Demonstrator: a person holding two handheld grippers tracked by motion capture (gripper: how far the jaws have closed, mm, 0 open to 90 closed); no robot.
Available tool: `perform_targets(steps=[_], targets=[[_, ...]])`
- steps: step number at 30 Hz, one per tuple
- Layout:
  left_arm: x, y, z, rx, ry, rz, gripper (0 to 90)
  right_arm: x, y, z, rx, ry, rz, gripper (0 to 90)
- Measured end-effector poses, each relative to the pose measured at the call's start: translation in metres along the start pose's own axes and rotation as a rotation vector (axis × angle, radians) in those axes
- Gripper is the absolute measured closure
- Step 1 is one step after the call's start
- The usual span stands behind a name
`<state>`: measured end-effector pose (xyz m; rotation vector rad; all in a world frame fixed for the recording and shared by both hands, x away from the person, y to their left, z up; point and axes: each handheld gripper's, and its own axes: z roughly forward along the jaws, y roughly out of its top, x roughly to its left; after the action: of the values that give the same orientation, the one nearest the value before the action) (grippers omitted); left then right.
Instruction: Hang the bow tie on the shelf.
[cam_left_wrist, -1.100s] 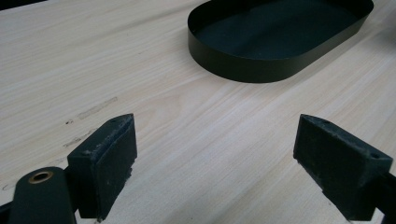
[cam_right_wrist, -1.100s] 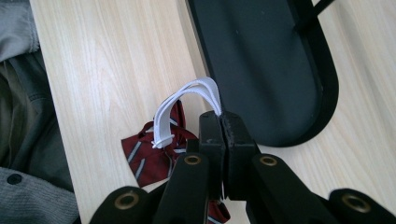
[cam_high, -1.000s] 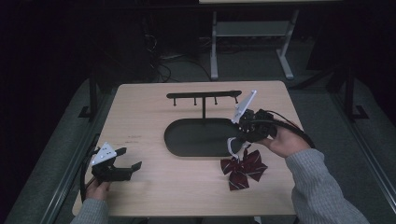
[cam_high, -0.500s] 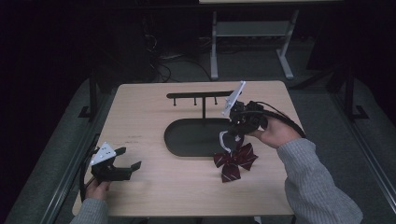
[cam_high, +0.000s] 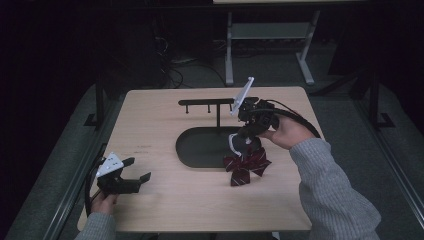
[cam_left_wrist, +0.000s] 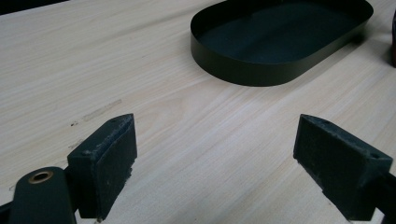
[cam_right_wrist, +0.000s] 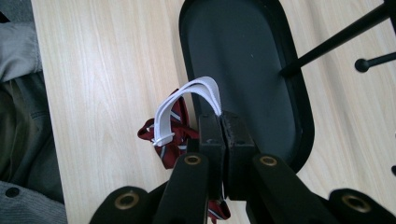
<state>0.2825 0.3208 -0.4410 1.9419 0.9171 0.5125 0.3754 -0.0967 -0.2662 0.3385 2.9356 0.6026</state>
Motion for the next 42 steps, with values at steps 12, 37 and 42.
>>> perform_targets(steps=[12, 37, 42], targets=[[0.001, 0.0, -0.001, 0.0, 0.001, 0.002, 12.9, -0.008, 0.01, -0.004, 0.0, 0.002, 0.002, 87.8], [0.003, 0.0, -0.003, -0.008, 0.007, -0.01, 12.9, -0.033, 0.031, -0.004, 0.008, 0.011, 0.005, 87.8], [0.003, -0.001, -0.004, -0.008, 0.005, -0.01, 12.9, -0.039, 0.036, -0.006, 0.016, 0.013, 0.013, 87.8]])
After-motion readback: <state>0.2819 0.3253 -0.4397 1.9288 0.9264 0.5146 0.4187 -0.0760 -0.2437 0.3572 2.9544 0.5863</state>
